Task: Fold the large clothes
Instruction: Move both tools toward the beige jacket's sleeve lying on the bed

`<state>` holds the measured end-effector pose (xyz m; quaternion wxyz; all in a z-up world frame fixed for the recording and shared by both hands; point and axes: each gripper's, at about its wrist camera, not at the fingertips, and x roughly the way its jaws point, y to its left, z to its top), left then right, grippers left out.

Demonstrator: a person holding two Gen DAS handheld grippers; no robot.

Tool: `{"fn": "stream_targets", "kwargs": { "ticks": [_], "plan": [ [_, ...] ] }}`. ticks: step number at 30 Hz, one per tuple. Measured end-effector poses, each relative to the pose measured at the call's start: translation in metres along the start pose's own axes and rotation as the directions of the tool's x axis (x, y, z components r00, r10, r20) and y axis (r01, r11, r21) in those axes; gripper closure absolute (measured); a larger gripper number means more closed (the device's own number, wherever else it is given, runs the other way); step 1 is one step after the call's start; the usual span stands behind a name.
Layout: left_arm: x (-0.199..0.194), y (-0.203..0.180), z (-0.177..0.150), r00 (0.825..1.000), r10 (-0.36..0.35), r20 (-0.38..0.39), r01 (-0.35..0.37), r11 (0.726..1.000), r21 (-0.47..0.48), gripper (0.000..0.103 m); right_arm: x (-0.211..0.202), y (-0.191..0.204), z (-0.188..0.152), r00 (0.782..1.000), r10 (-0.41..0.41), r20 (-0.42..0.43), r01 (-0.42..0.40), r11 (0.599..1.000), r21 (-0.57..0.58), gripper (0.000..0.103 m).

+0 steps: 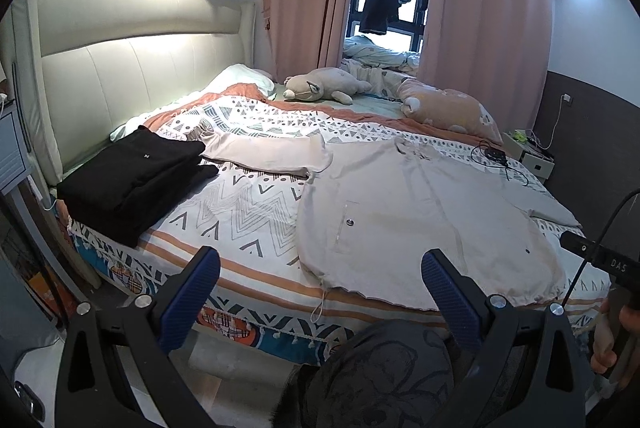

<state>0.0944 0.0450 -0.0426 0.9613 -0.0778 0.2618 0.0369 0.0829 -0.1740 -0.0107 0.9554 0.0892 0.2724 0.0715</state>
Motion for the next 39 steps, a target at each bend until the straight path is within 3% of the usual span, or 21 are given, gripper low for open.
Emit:
{"fn": "stream_targets", "kwargs": {
  "ticks": [12, 39],
  "plan": [
    [0.072, 0.016, 0.056, 0.997, 0.07, 0.012, -0.07, 0.997, -0.015, 0.0, 0.11, 0.012, 0.082, 0.999, 0.025, -0.023, -0.026, 1.0, -0.014, 0.0],
    [0.256, 0.089, 0.138, 0.979, 0.164, -0.124, -0.18, 0.974, -0.136, 0.0, 0.328, 0.04, 0.19, 0.979, 0.201, -0.02, -0.198, 0.975, 0.097, 0.0]
  ]
}}
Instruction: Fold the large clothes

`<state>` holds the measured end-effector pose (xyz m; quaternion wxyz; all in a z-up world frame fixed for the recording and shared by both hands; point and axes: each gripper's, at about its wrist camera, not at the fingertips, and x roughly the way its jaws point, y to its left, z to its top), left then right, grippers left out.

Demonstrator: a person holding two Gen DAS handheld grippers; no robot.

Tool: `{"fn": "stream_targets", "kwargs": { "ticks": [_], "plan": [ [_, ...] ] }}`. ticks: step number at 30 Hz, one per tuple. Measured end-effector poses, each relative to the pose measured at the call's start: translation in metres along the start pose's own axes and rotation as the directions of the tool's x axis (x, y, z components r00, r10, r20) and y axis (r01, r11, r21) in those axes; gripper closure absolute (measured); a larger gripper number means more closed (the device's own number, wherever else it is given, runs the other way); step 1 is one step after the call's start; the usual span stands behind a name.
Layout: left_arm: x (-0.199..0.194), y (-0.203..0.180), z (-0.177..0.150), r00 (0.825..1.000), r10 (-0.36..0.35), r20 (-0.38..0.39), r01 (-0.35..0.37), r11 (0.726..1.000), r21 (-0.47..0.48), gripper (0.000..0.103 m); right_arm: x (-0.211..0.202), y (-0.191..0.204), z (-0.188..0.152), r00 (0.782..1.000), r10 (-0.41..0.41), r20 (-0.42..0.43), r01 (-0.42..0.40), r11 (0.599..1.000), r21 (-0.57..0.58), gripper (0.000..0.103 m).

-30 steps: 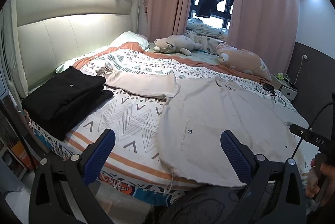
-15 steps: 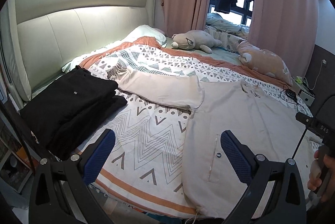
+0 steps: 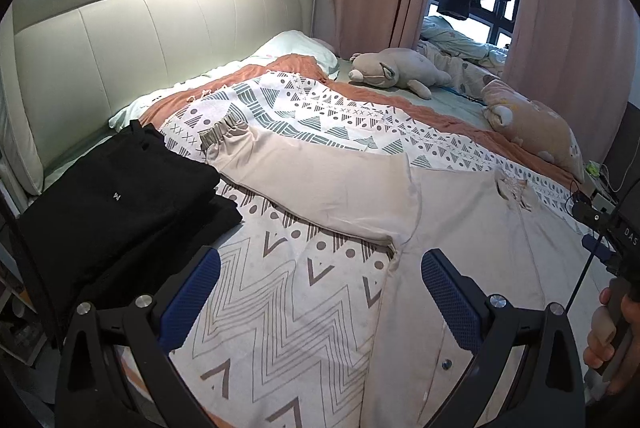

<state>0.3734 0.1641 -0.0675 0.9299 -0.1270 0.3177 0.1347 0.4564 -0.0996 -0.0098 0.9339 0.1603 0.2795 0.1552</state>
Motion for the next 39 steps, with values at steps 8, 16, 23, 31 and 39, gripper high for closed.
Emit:
{"fn": "stream_targets", "kwargs": {
  "ticks": [8, 16, 23, 31, 39],
  "plan": [
    [0.079, 0.001, 0.026, 0.999, 0.015, -0.049, -0.014, 1.0, 0.019, 0.012, 0.067, -0.028, -0.008, 0.997, 0.017, -0.074, -0.014, 0.999, 0.044, 0.032],
    [0.164, 0.009, 0.033, 0.986, 0.048, -0.158, -0.048, 0.999, 0.001, 0.028, 0.101, -0.062, -0.014, 0.986, 0.0, -0.169, 0.023, 0.991, 0.135, 0.035],
    [0.226, 0.022, 0.032, 0.959, 0.117, -0.259, -0.132, 0.991, -0.039, 0.031, 0.115, -0.052, -0.007, 0.98, 0.001, -0.197, 0.03, 0.988, 0.154, 0.035],
    [0.276, 0.052, 0.027, 0.933, 0.148, -0.329, -0.2, 0.971, -0.129, 0.053, 0.115, -0.058, -0.009, 0.982, 0.013, -0.191, 0.02, 0.985, 0.174, 0.035],
    [0.27, 0.047, 0.041, 0.952, 0.146, -0.268, -0.175, 0.98, -0.091, 0.101, 0.121, -0.054, -0.01, 0.979, 0.042, -0.197, -0.007, 0.985, 0.174, 0.035]
  ]
}}
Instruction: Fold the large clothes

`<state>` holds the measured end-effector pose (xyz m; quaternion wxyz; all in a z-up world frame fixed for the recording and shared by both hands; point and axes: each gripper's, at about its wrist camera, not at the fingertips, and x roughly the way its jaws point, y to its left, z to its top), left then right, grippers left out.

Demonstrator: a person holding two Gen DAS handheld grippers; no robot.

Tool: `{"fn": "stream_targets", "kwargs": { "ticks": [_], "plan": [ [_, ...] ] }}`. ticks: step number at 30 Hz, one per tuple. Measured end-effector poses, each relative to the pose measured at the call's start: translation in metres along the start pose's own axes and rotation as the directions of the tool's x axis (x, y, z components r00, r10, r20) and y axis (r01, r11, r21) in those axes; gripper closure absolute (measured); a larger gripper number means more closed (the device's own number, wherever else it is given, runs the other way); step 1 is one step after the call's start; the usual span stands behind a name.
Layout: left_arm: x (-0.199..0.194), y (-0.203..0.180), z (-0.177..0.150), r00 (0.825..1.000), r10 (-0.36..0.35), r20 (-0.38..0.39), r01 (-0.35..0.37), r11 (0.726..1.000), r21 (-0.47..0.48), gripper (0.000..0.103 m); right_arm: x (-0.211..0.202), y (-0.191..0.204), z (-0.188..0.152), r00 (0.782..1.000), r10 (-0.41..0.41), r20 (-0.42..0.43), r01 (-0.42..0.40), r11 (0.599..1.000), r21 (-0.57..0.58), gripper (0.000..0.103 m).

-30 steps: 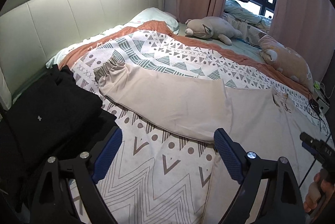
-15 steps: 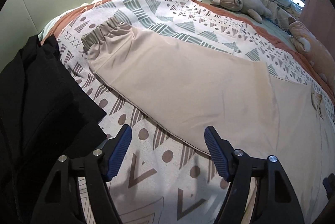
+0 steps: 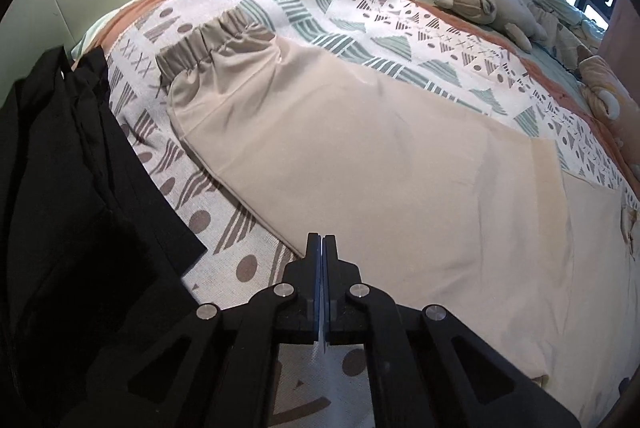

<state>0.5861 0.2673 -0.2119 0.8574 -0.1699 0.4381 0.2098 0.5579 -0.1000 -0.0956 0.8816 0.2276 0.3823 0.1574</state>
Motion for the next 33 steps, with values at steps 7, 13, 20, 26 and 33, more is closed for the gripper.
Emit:
{"fn": "stream_targets", "kwargs": {
  "ticks": [7, 13, 20, 26, 33],
  "plan": [
    [-0.031, -0.02, 0.017, 0.999, -0.044, -0.011, 0.045, 0.997, 0.066, 0.101, 0.008, -0.001, -0.001, 0.999, 0.036, -0.021, -0.035, 0.999, 0.01, 0.042],
    [-0.005, -0.019, 0.002, 0.994, 0.003, -0.112, -0.002, 1.0, 0.01, 0.101, 0.012, -0.003, 0.003, 0.998, 0.057, -0.03, -0.056, 0.998, 0.026, 0.042],
    [0.009, -0.022, -0.009, 0.987, -0.021, -0.159, 0.022, 1.0, 0.01, 0.091, 0.024, -0.01, 0.005, 0.995, 0.083, -0.063, -0.078, 0.993, 0.084, 0.029],
    [0.001, -0.027, -0.008, 0.992, -0.02, -0.126, 0.025, 0.999, 0.038, 0.0, 0.025, -0.009, 0.005, 0.992, 0.11, -0.066, -0.103, 0.989, 0.103, 0.025],
    [0.007, -0.012, 0.003, 0.995, 0.022, -0.102, -0.021, 1.0, 0.004, 0.0, 0.027, -0.019, 0.004, 0.992, 0.101, -0.078, -0.089, 0.986, 0.141, 0.025]
  ]
}}
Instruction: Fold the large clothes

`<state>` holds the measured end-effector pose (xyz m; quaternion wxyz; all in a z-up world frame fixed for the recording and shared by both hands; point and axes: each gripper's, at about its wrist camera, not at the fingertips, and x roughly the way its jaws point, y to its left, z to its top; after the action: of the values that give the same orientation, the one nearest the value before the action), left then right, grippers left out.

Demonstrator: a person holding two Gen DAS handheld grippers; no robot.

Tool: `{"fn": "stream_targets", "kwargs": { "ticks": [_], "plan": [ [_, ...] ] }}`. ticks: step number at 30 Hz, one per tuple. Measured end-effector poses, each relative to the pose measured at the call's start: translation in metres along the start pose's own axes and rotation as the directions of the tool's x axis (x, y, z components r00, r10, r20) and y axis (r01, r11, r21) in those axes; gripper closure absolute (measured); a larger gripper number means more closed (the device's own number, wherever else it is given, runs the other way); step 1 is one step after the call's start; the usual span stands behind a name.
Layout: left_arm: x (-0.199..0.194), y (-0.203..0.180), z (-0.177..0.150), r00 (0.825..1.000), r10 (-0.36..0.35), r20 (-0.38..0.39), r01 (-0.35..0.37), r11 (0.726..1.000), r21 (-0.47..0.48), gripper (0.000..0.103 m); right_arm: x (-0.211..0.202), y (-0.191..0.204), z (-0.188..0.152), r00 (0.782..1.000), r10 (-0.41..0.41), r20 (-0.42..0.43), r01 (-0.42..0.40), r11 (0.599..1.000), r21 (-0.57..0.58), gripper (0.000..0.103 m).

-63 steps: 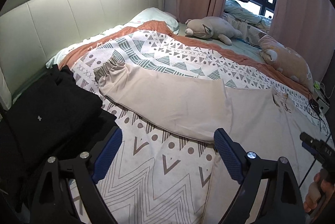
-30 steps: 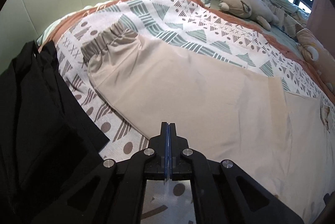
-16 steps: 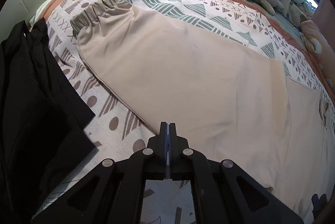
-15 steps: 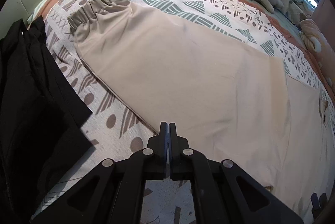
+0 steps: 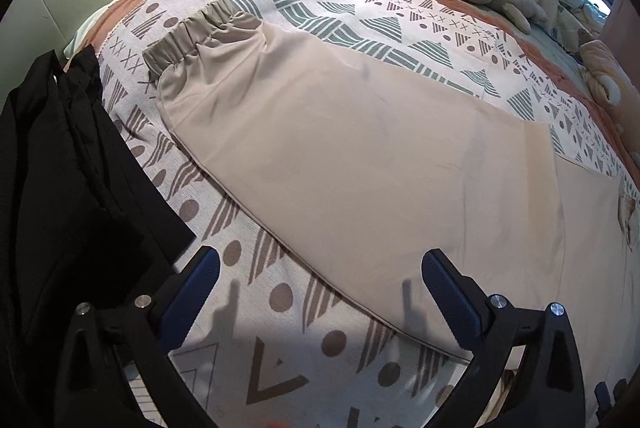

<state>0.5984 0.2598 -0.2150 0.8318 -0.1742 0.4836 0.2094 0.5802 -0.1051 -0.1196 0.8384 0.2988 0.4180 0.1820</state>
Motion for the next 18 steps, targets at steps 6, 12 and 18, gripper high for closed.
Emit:
{"fn": "stream_targets", "kwargs": {
  "ticks": [6, 12, 18],
  "plan": [
    [0.025, 0.015, 0.004, 0.999, 0.016, -0.029, -0.018, 0.997, -0.072, 0.038, 0.001, 0.0, 0.001, 1.0, 0.006, -0.001, -0.006, 1.0, 0.01, 0.025],
    [0.04, 0.023, 0.012, 0.998, 0.059, -0.01, -0.06, 0.994, -0.097, 0.068, 0.01, 0.003, -0.002, 1.0, 0.0, -0.01, 0.0, 1.0, 0.002, 0.025],
    [0.008, 0.017, 0.02, 0.996, 0.023, 0.082, -0.02, 0.999, -0.043, 0.097, 0.025, 0.011, -0.003, 0.997, 0.059, -0.045, -0.059, 0.998, -0.018, 0.046]
  ]
}}
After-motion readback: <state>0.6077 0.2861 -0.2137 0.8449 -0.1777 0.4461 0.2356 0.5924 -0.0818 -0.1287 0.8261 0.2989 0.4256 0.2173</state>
